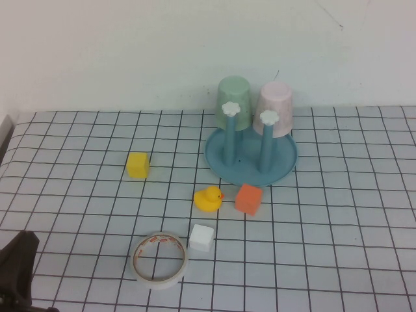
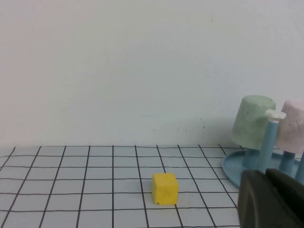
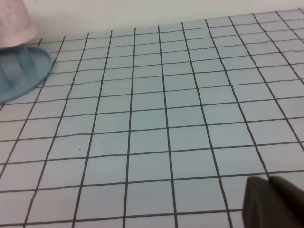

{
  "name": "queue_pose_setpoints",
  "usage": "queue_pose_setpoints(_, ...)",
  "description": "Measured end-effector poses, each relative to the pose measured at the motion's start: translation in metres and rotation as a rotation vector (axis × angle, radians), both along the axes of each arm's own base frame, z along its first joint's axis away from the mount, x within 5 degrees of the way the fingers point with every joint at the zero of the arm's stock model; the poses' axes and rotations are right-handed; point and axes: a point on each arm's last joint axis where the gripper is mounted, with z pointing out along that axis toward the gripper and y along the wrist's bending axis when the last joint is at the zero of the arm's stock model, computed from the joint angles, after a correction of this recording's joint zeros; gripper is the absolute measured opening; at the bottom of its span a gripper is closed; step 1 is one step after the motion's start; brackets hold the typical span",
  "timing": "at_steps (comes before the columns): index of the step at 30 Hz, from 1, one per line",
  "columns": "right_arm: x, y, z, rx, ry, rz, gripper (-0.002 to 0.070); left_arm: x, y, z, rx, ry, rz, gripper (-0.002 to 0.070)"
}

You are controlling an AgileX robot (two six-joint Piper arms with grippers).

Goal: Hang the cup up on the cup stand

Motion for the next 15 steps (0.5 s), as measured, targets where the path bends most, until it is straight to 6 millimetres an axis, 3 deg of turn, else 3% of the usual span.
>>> queue_pose_setpoints(15, 0.0, 0.0, 0.0, 0.001, 0.0, 0.0, -0.0001, -0.005, 0.018, 0.0, 0.052, 0.027, 0.108, -0.0002)
